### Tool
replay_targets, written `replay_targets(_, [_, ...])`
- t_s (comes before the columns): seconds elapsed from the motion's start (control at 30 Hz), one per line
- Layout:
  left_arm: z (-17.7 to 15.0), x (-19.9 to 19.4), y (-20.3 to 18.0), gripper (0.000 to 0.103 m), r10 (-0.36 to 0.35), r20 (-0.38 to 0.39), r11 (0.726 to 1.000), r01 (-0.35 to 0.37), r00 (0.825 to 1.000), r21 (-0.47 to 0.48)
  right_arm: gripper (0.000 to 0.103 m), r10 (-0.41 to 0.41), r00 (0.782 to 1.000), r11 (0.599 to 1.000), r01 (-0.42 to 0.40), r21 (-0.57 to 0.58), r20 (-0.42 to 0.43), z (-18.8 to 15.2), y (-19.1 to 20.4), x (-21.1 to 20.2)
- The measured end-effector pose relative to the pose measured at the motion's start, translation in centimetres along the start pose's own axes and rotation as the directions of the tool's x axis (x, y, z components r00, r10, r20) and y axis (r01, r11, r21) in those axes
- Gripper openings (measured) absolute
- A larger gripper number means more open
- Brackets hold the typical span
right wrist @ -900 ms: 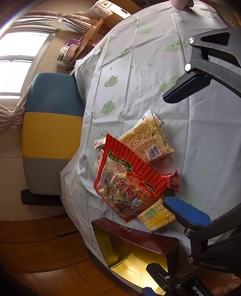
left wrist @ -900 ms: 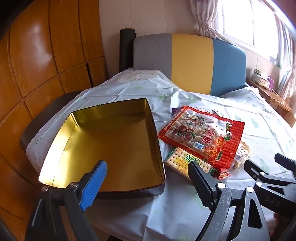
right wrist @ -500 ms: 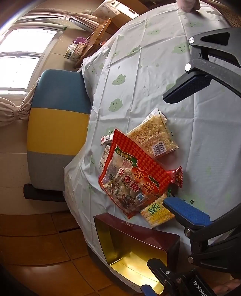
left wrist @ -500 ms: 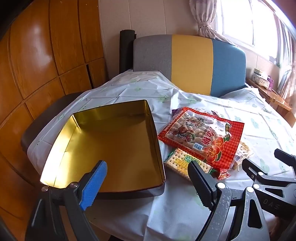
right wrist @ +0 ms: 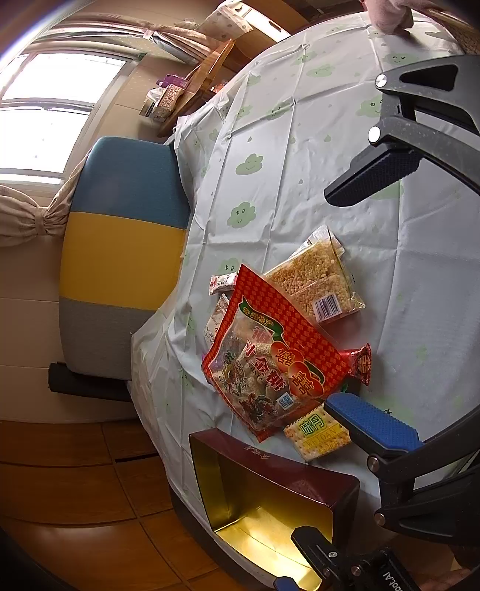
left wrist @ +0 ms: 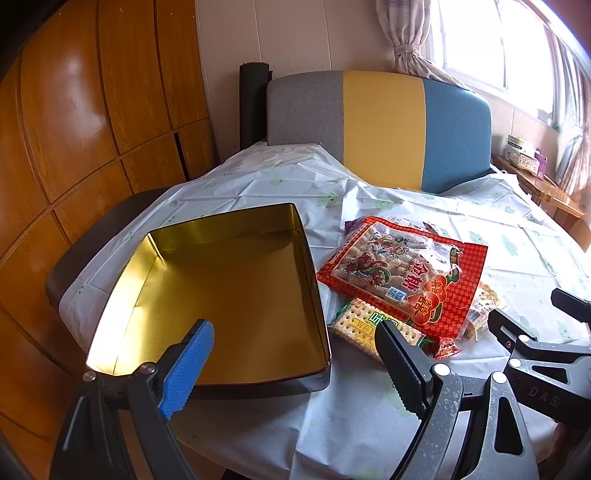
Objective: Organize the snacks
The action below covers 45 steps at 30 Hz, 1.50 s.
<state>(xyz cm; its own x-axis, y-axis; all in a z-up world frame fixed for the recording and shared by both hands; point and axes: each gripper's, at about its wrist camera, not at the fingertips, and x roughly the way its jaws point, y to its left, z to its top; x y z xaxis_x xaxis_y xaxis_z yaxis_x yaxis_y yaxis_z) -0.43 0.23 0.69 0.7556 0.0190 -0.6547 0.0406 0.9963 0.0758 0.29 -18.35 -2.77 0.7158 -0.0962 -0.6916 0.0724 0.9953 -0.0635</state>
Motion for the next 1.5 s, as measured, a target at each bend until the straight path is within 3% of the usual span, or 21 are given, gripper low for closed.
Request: replay_targets(1.5, [-0.1,-0.3,-0.9,0.089,-0.005,0.000,1.000,0.005,1.000,0.025,0.103,-0.009,1.000,1.000,0.009,0.007,0.015,0.3,-1.4,-0.6])
